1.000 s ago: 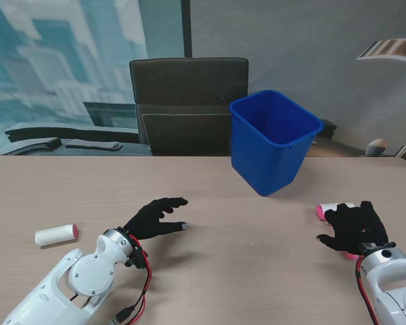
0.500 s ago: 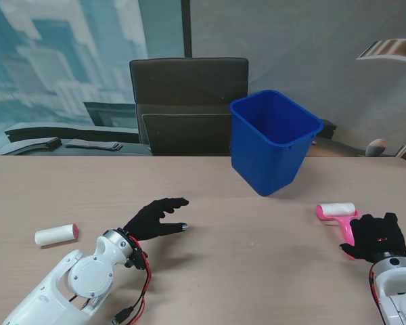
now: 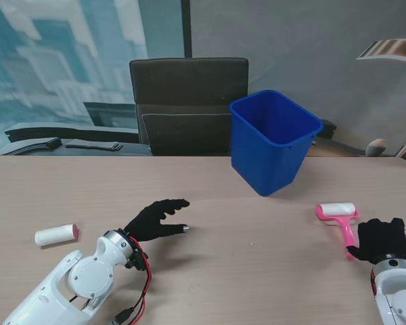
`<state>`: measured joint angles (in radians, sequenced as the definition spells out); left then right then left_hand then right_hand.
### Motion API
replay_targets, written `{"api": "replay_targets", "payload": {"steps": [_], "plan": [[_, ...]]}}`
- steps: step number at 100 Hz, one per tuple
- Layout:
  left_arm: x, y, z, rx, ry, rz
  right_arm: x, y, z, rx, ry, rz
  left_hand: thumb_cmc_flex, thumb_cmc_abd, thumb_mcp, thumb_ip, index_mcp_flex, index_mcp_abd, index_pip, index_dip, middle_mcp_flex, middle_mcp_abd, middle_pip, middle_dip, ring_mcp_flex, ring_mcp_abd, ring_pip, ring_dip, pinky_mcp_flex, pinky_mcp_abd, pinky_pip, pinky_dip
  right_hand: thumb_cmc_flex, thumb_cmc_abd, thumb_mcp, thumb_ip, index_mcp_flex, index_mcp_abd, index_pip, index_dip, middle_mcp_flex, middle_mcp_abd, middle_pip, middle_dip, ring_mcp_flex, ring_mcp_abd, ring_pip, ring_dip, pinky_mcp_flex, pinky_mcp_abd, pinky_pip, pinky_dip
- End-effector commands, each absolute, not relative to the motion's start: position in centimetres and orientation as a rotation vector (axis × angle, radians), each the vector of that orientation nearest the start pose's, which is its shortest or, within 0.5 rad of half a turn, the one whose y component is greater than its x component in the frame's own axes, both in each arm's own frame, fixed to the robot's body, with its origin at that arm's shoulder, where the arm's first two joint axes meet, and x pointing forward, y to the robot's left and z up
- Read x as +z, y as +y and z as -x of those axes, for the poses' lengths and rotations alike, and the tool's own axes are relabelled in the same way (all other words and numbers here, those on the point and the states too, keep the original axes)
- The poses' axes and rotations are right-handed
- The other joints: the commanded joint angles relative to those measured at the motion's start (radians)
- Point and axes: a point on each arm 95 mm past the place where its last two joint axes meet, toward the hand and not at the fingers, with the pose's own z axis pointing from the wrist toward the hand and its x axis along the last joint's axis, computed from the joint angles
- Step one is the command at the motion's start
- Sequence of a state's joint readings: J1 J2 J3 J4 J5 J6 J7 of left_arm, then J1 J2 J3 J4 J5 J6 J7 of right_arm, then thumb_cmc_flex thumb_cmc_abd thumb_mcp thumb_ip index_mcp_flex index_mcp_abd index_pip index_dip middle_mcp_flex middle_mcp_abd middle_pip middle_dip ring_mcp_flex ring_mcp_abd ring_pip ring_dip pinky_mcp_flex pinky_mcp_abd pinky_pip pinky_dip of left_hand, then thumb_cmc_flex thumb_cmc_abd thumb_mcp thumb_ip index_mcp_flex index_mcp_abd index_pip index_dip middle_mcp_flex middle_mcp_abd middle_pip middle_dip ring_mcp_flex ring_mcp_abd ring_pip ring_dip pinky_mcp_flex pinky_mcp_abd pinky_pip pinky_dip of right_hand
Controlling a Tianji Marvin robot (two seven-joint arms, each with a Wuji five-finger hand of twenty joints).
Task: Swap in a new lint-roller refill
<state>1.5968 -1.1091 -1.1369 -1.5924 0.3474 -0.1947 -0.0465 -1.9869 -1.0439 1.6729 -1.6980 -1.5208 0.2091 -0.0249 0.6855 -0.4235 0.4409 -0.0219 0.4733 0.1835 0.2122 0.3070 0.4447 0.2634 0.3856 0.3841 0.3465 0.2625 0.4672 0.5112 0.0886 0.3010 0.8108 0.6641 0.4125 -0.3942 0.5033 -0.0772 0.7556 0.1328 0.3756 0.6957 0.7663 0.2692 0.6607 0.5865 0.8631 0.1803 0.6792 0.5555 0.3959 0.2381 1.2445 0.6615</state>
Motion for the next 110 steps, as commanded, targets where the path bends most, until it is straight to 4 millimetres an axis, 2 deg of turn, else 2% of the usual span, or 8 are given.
{"api": "replay_targets", "payload": {"steps": [1,47,67,76,83,92,98,110], "plan": [[-34.5,-4.6,-37.1,-2.047,1.380,1.775,-34.3,-18.4,-31.2,0.622,1.422,-1.023,0.024,0.027,-0.022,0.017,0.010,-0.004,-0.008,0.009,0.032,0.006,0.013,0.012,0.023,0.005,0.022,0.021,0.004,-0.003,0.022,0.025,-0.039,0.022,0.012,0.022,-0.019,0.040,-0.019,-0.014,-0.019,0.035,0.008,-0.006,-0.003,0.039,-0.002,-0.003,0.006,0.149,0.022,0.000],[-34.7,-4.6,-37.2,-2.043,1.387,1.786,-36.4,-18.4,-34.3,0.688,1.417,-1.044,0.030,0.036,-0.036,0.019,0.011,-0.002,-0.007,0.009,0.044,0.006,0.020,0.017,0.034,0.007,0.033,0.027,0.010,-0.002,0.033,0.027,-0.021,0.038,0.014,0.028,-0.071,0.058,-0.062,-0.053,-0.029,0.043,0.031,-0.019,0.037,0.022,0.006,-0.015,0.062,0.141,0.040,-0.015],[-34.6,-4.6,-37.1,-2.043,1.387,1.787,-37.7,-17.9,-35.8,0.684,1.450,-1.068,0.033,0.037,-0.040,0.020,0.011,-0.003,-0.007,0.009,0.046,0.007,0.021,0.018,0.037,0.008,0.036,0.029,0.010,-0.002,0.036,0.027,0.154,0.012,0.033,0.070,-0.032,0.055,-0.020,-0.056,0.036,0.053,0.019,-0.071,0.102,0.016,-0.003,-0.046,0.118,0.147,0.060,-0.052],[-34.6,-4.6,-37.1,-2.045,1.389,1.784,-38.2,-17.5,-36.2,0.682,1.468,-1.091,0.034,0.038,-0.041,0.020,0.010,-0.003,-0.007,0.008,0.047,0.006,0.021,0.018,0.038,0.008,0.037,0.030,0.011,-0.001,0.038,0.027,0.310,0.022,0.020,0.134,-0.011,0.055,-0.001,-0.059,0.065,0.059,0.010,-0.104,0.132,0.019,-0.021,-0.065,0.141,0.151,0.069,-0.074],[-34.6,-4.6,-37.1,-2.047,1.390,1.783,-38.5,-17.3,-36.5,0.683,1.478,-1.106,0.035,0.037,-0.042,0.021,0.011,-0.003,-0.007,0.008,0.048,0.005,0.022,0.018,0.039,0.008,0.038,0.030,0.011,-0.001,0.038,0.027,0.328,-0.068,0.245,0.122,-0.055,0.054,0.174,-0.209,0.084,0.062,0.015,-0.124,0.153,0.020,-0.031,-0.072,0.156,0.153,0.074,-0.093],[-34.6,-4.6,-37.1,-2.049,1.391,1.781,-38.9,-17.0,-36.9,0.687,1.486,-1.129,0.034,0.039,-0.043,0.021,0.011,-0.003,-0.007,0.008,0.048,0.005,0.021,0.018,0.039,0.008,0.038,0.031,0.011,-0.002,0.039,0.027,0.352,-0.117,0.482,0.092,-0.066,0.056,0.277,-0.270,0.117,0.064,0.025,-0.124,0.185,0.020,-0.024,-0.073,0.182,0.155,0.080,-0.101],[-34.6,-4.6,-37.1,-2.050,1.391,1.781,-39.3,-16.9,-37.2,0.685,1.491,-1.143,0.036,0.039,-0.043,0.021,0.012,-0.003,-0.007,0.008,0.048,0.006,0.021,0.018,0.039,0.009,0.038,0.031,0.011,-0.001,0.039,0.027,0.379,-0.120,0.587,0.136,-0.030,0.051,0.279,-0.263,0.154,0.063,0.028,-0.110,0.215,0.011,-0.009,-0.070,0.208,0.158,0.092,-0.103],[-34.6,-4.6,-37.0,-2.052,1.395,1.782,-39.9,-16.6,-37.8,0.683,1.495,-1.174,0.036,0.041,-0.044,0.020,0.011,-0.004,-0.007,0.008,0.048,0.005,0.021,0.019,0.040,0.009,0.038,0.031,0.012,0.000,0.040,0.026,0.457,-0.249,0.807,0.043,0.089,0.033,0.178,-0.116,0.230,0.050,0.063,-0.075,0.286,-0.010,0.056,-0.051,0.280,0.149,0.139,-0.112]]}}
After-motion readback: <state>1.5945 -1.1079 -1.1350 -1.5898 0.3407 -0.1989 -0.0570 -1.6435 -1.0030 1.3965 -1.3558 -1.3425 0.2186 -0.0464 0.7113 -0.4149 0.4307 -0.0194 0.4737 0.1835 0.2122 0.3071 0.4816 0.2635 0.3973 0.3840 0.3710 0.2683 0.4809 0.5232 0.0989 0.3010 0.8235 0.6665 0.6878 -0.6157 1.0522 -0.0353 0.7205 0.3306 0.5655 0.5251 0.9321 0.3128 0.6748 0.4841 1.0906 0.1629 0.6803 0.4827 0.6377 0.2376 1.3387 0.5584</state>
